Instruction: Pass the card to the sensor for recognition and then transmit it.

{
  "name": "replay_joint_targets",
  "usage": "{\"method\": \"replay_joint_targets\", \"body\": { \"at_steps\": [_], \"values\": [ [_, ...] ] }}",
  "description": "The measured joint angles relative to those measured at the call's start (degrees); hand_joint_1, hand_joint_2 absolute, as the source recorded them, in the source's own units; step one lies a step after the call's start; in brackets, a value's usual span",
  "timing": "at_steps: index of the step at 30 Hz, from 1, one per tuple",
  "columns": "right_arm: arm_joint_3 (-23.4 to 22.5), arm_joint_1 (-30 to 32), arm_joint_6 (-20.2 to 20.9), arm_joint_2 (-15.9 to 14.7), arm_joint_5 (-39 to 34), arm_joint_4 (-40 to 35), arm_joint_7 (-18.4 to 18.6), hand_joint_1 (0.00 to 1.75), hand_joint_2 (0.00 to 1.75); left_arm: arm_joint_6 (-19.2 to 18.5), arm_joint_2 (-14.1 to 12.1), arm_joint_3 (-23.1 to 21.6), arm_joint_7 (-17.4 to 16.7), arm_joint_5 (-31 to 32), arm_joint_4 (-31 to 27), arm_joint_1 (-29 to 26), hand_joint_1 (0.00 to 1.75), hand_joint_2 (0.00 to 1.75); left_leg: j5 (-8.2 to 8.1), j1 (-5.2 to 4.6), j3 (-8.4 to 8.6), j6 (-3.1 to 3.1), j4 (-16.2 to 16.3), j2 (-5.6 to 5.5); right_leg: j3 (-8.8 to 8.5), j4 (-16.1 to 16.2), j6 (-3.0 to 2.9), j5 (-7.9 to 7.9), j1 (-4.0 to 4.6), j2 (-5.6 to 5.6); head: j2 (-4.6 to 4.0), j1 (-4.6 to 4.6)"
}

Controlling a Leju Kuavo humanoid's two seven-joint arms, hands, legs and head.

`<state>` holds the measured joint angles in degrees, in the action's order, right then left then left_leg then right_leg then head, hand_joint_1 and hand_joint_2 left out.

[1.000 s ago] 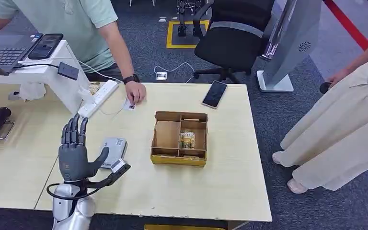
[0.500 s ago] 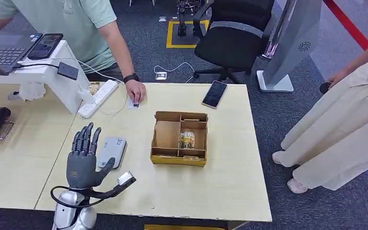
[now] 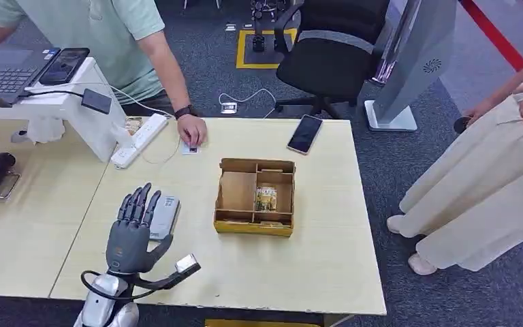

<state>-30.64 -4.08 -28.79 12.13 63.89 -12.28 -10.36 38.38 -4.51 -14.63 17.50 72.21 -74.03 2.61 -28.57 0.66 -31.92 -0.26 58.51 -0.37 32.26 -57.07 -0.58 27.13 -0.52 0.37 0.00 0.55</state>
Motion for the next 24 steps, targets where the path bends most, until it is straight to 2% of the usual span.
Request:
{"method": "replay_joint_targets", "body": {
  "at_steps": [2,6,10,17,24],
  "values": [
    [0.2,-0.13,0.11,-0.04,0.09,0.0,0.07,0.0,1.75,-2.43,-1.57,-3.45,-1.29,-2.23,0.66,0.83,0.0,1.75,0.0,0.0,-0.01,0.0,0.0,-0.01,0.0,0.0,0.0,0.0,0.0,-0.01,0.0,0.0],
    [0.72,-0.41,0.5,-0.11,0.48,-0.07,0.09,0.0,1.75,-7.16,-3.17,-8.84,-1.37,-7.91,1.35,2.59,0.0,1.75,0.0,-0.01,-0.01,0.0,0.0,-0.01,0.0,0.0,0.01,-0.01,0.0,0.0,0.0,0.0],
    [1.09,-0.51,0.57,-0.13,0.76,-0.07,0.09,0.0,1.75,-7.8,-3.76,-11.38,-1.29,-8.56,1.7,3.59,0.0,1.75,0.0,-0.02,-0.01,0.0,0.0,0.0,0.0,0.0,0.01,-0.01,0.0,0.01,0.0,0.0],
    [1.33,-0.53,0.57,-0.15,0.68,-0.09,0.09,0.0,1.75,-8.54,-4.48,-13.02,-1.29,-9.13,1.86,4.04,0.0,1.75,0.0,0.0,0.0,0.0,0.0,0.0,0.01,0.0,0.0,0.0,0.0,0.0,0.0,0.0],
    [1.6,-0.73,0.59,-0.17,0.92,-0.09,0.59,0.0,1.75,-10.1,-3.61,-15.95,-0.81,-10.31,3.41,6.56,0.0,1.75,0.01,-0.01,-0.01,0.0,0.0,-0.01,0.0,0.0,0.01,-0.01,0.0,-0.01,0.0,0.0]
  ]
}}
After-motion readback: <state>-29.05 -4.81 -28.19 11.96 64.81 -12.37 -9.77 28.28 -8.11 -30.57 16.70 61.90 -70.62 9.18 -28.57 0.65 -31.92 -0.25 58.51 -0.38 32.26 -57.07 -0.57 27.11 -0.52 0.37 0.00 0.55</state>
